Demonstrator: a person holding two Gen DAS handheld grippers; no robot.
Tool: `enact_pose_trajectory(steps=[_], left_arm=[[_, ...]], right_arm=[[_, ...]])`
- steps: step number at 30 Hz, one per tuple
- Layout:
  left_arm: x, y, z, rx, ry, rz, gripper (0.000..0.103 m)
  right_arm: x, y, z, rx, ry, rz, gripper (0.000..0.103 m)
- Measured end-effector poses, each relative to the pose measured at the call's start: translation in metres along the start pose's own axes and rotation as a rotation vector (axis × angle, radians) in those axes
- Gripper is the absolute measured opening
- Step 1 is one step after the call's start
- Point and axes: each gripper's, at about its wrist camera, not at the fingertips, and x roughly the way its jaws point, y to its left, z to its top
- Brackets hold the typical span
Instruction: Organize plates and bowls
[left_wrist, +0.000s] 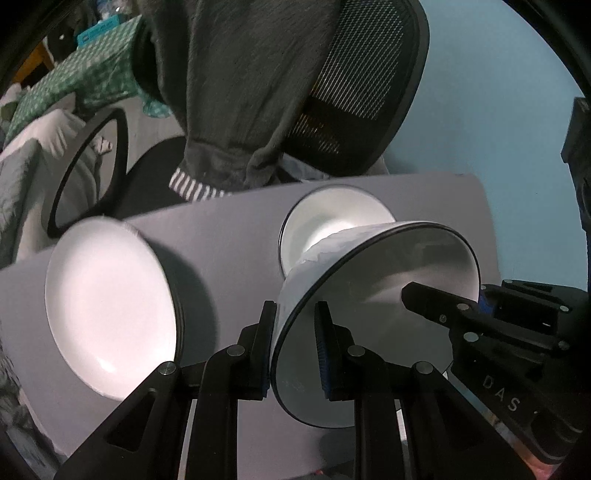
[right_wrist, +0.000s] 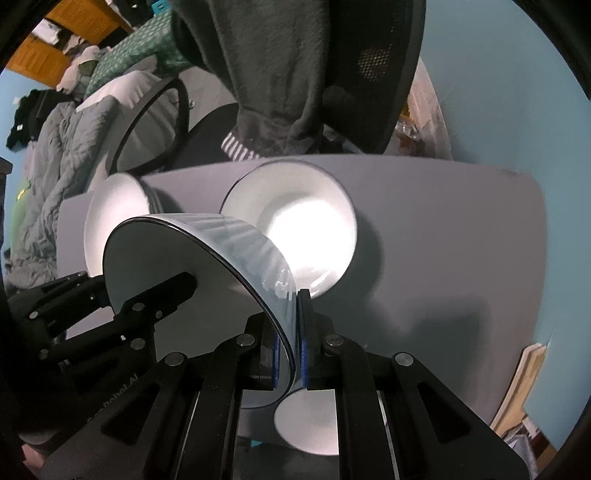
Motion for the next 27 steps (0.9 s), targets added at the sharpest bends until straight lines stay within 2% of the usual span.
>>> enact_pose_trajectory(steps=[11, 27], left_arm=[[0.03, -0.004, 0.032, 0.001, 0.036, 0.043, 0.02], [0.04, -0.009, 0.036, 0.028, 0.045, 0.11, 0.019]], right_arm=[[0.021, -0.028, 0.032, 0.046, 0.059, 0.034, 0.009], [0.032, -0.038, 0.041, 0.042, 0.095, 0.016, 0.008]])
